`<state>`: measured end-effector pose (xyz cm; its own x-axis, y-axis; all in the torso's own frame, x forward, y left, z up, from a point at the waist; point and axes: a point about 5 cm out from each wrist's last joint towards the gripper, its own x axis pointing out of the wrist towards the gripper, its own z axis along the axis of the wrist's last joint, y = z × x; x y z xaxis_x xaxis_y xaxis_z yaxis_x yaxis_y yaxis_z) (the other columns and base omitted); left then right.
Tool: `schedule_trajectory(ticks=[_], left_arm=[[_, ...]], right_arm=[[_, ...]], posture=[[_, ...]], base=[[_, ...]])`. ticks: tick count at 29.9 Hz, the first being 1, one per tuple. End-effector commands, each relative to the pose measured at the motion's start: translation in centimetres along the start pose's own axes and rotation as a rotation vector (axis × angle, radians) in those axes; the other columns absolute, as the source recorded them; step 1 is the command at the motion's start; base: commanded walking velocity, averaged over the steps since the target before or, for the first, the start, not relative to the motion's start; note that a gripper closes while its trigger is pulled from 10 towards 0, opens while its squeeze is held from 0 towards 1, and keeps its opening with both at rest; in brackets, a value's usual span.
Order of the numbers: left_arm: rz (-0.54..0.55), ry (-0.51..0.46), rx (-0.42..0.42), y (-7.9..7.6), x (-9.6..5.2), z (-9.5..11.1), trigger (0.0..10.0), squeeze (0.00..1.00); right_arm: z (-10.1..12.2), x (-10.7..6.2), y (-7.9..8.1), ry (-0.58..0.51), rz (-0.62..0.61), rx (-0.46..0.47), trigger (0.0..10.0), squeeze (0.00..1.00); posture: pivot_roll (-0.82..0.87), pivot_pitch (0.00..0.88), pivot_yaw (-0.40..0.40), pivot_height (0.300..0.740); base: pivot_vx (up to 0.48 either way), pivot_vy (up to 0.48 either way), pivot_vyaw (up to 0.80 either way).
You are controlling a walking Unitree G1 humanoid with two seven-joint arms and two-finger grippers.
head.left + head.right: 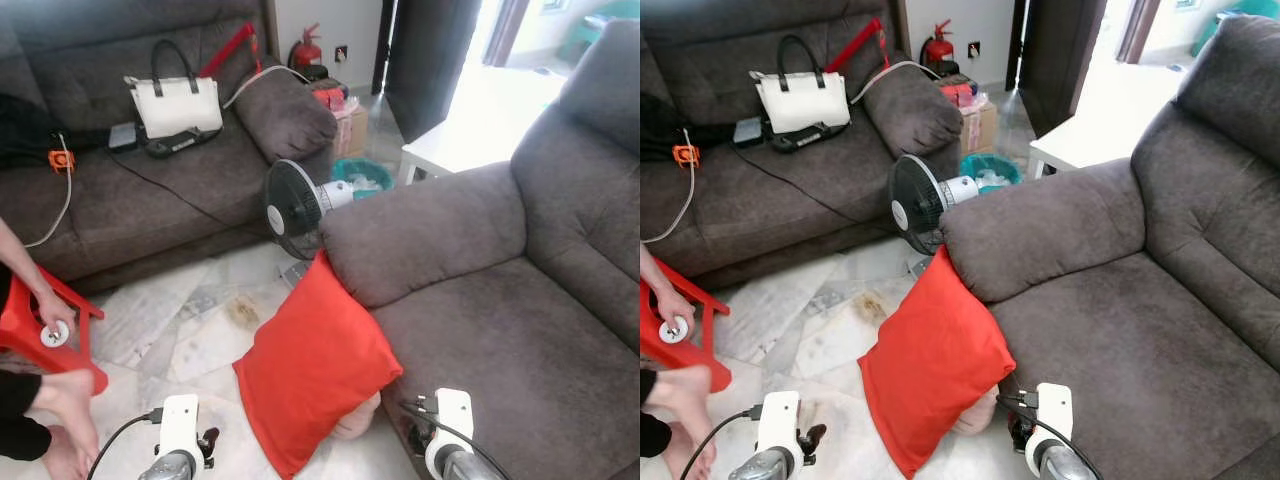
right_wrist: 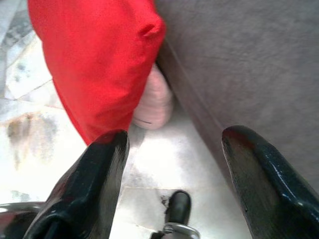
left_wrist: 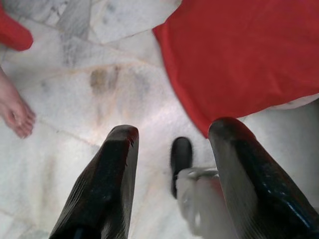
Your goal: Move the pillow to the sofa from floor
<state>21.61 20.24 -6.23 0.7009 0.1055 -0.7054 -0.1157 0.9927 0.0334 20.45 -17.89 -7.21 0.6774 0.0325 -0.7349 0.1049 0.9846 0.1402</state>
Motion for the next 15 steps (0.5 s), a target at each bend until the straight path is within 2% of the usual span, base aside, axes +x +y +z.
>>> schedule_trajectory(ticks=[1,6,7,8,9,10,15], left_arm=[[-0.001,-0.019,0.000,0.0,0.0,0.2,10.0,0.00],[-0.014,-0.105,0.058,0.0,0.1,1.5,10.0,0.00],[-0.009,-0.218,0.089,0.0,0.2,3.6,10.0,0.00],[-0.016,-0.266,0.085,-0.1,0.1,4.4,10.0,0.00],[-0.021,-0.292,0.079,-0.2,0.1,4.8,10.0,0.00],[-0.024,-0.380,0.061,-0.3,-0.2,5.9,10.0,0.00],[-0.028,-0.594,0.121,-0.5,-1.3,8.7,10.0,0.00]], right_arm=[[0.2,0.0,0.1,-0.021,0.005,0.007,10.0,0.00],[0.7,0.0,0.1,-0.072,0.008,0.003,10.0,0.00],[0.9,-0.1,0.0,-0.112,0.000,0.002,10.0,0.00],[1.0,-0.1,0.0,-0.129,-0.004,0.000,10.0,0.00],[1.1,-0.2,-0.1,-0.138,-0.006,-0.002,10.0,0.00],[1.3,-0.3,-0.2,-0.180,-0.013,0.020,10.0,0.00],[1.6,-0.7,-0.2,-0.280,0.004,0.067,10.0,0.00]], posture=[[0.11,0.013,-0.038,0.740],[0.12,0.011,-0.047,0.740],[0.13,0.013,-0.048,0.740],[0.13,0.015,-0.051,0.740],[0.13,0.016,-0.052,0.740],[0.14,0.026,-0.058,0.740],[0.12,0.037,-0.062,0.740]], base=[[0.000,0.000,0.00],[0.000,0.000,0.00],[0.000,0.000,0.00],[0.000,0.000,0.00],[0.000,0.000,0.00],[0.000,0.000,0.00],[0.000,0.000,0.00]])
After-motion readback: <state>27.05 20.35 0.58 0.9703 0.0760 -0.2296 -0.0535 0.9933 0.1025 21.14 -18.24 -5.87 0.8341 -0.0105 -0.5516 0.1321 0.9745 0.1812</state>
